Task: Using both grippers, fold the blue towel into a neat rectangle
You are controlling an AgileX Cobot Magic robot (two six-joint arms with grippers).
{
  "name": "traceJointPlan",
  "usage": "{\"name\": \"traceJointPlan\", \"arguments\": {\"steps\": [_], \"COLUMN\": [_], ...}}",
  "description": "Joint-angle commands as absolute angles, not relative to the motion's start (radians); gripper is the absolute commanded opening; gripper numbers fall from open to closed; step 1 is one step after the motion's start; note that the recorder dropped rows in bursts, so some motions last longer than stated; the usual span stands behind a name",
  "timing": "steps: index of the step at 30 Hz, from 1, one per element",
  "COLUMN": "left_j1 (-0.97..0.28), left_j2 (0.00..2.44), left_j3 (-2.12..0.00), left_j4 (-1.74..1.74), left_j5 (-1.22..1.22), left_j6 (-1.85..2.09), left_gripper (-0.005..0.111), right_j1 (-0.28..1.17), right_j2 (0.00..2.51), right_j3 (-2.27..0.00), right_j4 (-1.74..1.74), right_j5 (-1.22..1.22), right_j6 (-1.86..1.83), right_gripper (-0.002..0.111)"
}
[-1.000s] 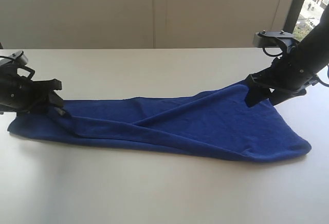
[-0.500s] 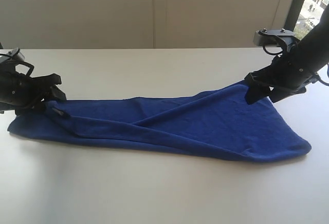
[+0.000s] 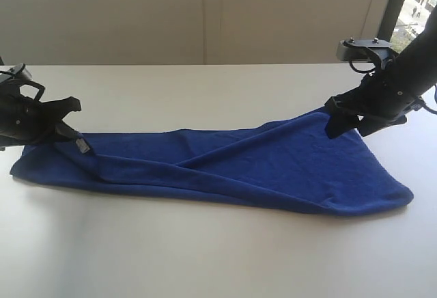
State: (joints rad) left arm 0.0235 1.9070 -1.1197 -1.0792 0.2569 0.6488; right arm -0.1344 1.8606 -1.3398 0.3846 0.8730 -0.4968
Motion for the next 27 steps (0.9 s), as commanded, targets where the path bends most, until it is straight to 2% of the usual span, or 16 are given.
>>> {"name": "traceJointPlan", "arguments": {"steps": [1, 8, 17, 27], "left_j1": [0.027, 0.027, 0.027, 0.027], "left_j2": [1.902, 1.804, 1.651, 1.525], "left_j3": [-1.124, -1.124, -1.124, -1.024], "left_j4": [-1.092, -0.899, -0.259, -0.145], "left_j5": [0.291, 0.426, 0.65, 0.875], "left_j6": [0.654, 0.622, 0.176, 0.149], "left_gripper": [0.0, 0.0, 0.0, 0.0], "right_j1": [-0.14, -0.14, -0.14, -0.14], "right_j2": [1.862, 1.862, 1.862, 1.862], "right_j3": [-1.335, -1.335, -1.335, -1.335], "right_j4": [0.388, 0.388, 0.388, 0.388], "right_j5": [0.865, 0.9, 0.934, 0.909], "right_j6": [-0.495, -0.495, -0.495, -0.495], "right_gripper": [0.062, 0.062, 0.062, 0.062]}}
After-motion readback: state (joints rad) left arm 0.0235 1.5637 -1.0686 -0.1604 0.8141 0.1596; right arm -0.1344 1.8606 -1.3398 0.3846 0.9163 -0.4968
